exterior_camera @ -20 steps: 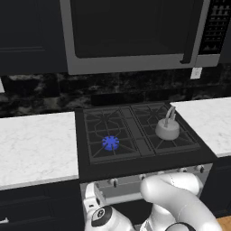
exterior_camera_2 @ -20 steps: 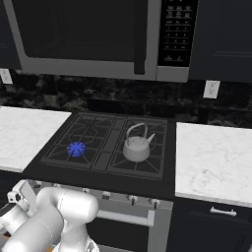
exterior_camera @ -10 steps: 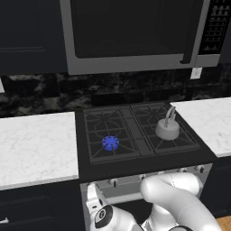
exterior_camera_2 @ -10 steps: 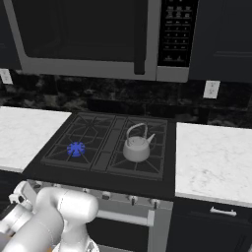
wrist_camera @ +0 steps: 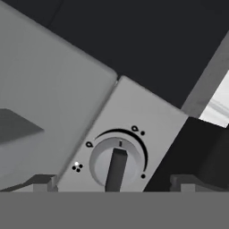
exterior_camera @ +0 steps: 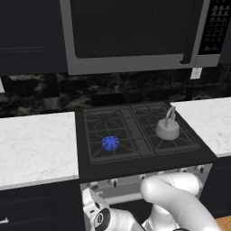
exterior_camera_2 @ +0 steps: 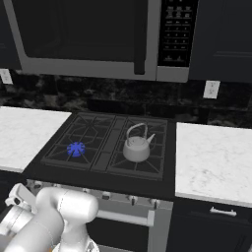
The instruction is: Turn off the front left burner of the stove.
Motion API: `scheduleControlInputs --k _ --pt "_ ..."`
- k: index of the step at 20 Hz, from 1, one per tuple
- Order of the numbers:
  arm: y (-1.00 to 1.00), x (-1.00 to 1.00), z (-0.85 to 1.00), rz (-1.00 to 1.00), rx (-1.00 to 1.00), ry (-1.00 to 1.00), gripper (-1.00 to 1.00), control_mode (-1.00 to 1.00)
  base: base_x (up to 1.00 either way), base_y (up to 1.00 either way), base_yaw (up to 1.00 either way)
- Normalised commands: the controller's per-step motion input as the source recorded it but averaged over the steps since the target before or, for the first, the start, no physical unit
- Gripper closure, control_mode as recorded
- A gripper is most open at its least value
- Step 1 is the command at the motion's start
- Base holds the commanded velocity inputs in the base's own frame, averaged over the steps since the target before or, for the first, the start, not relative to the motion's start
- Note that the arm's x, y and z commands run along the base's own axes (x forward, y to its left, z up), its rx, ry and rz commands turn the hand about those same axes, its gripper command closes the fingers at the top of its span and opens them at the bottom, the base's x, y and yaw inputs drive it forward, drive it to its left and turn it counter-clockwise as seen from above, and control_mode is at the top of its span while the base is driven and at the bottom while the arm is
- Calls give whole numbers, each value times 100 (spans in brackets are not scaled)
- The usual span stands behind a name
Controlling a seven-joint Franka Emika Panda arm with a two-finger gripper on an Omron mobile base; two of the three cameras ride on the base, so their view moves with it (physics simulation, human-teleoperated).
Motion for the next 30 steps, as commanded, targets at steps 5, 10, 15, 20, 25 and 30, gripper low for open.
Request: scheduleControlInputs --k 5,10,15,20,25,30 --pt "18 4 0 0 -7 -6 -100 -100 0 0 0" --pt "0 2 19 0 0 -10 -100 -100 0 0 0" --pt "0 1 42 0 0 -11 -100 -100 0 0 0" --pt "0 1 -13 1 -2 0 -100 -100 0 0 0" --pt "-1 0 -33 2 -2 0 -100 -100 0 0 0" --pt "0 4 0 0 0 0 -100 -100 0 0 0"
